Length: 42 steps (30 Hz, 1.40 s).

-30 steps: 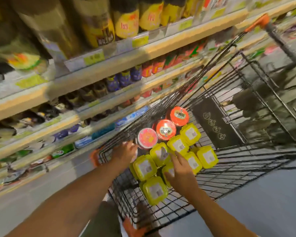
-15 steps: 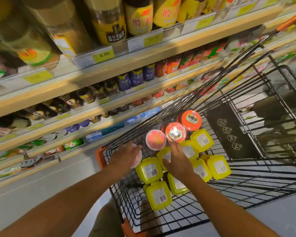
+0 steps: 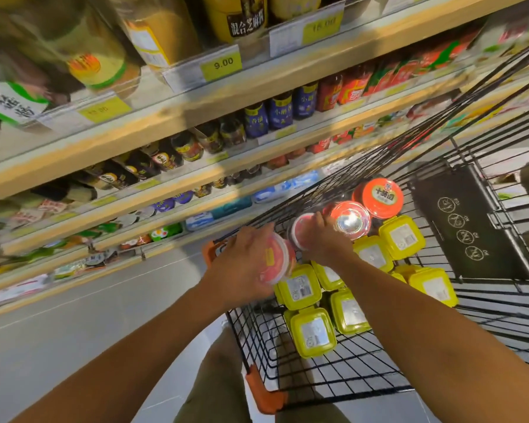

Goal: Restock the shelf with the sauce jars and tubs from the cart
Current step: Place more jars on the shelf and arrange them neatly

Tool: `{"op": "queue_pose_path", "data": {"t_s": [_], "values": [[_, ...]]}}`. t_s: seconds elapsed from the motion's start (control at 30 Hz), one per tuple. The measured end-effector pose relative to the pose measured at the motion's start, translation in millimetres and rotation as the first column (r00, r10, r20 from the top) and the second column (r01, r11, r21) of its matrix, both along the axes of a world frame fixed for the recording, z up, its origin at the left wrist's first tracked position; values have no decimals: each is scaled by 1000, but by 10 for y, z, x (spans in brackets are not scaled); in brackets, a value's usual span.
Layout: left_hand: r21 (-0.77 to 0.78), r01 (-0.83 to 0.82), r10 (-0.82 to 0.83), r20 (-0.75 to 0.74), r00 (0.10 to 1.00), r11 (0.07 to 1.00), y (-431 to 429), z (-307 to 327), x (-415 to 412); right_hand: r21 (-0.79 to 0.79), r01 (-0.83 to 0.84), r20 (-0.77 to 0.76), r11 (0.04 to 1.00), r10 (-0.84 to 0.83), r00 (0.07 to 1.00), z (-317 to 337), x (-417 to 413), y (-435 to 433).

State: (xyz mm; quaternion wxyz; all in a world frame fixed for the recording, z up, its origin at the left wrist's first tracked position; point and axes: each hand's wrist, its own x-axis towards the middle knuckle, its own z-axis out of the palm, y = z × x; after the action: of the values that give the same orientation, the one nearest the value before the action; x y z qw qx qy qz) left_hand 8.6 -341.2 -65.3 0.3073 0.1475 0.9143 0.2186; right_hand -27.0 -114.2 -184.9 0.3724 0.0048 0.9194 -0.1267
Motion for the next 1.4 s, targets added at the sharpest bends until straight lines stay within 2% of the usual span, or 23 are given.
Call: {"op": "queue_pose_path", "data": {"t_s": [0.07, 0.13, 0.27, 0.47, 0.67, 0.73, 0.8, 0.9, 0.97, 1.07, 1.2, 1.4], "values": [[67, -107, 106, 16, 994, 992, -75, 58, 17, -4, 129, 27, 992, -129, 991, -81, -2, -58], [105, -183, 183, 13, 983, 977, -158, 85, 41, 29, 178, 7, 984, -178, 984, -127, 18, -117], [147, -302, 296, 63, 953, 942, -292, 131, 68, 39, 174, -166, 984, -166, 972, -173, 18, -168], [210, -397, 376, 135, 917, 893, -427, 213, 63, -95, 189, -245, 977, -207, 947, -10, 32, -168], [254, -445, 418, 156, 895, 859, -491, 396, 30, -25, 104, -526, 994, -102, 844, 520, 155, -109], [290, -472, 440, 170, 882, 833, -489, 485, 12, -31, 108, -452, 994, -110, 885, 900, 132, -4], [365, -475, 449, 160, 879, 800, -498, 575, 1, -36, 37, -345, 999, -47, 937, 1257, 139, 126], [471, -510, 476, 200, 856, 720, -528, 760, -15, -87, 1, -383, 996, -35, 923, 1705, 121, 241], [526, -544, 502, 236, 832, 654, -547, 930, -26, -225, 44, -395, 973, -133, 909, 2024, 79, 211], [594, -582, 554, 257, 792, 556, -638, 1198, -29, -468, 86, -361, 880, -279, 890, 2491, -2, 149], [680, -558, 569, 245, 785, 476, -845, 1697, 31, -622, -9, -384, 783, -295, 875, 2988, -146, -7], [791, -591, 643, 371, 670, 159, -1375, 2132, 280, -806, -103, -353, 583, -334, 874, 3682, -253, -589]]}}
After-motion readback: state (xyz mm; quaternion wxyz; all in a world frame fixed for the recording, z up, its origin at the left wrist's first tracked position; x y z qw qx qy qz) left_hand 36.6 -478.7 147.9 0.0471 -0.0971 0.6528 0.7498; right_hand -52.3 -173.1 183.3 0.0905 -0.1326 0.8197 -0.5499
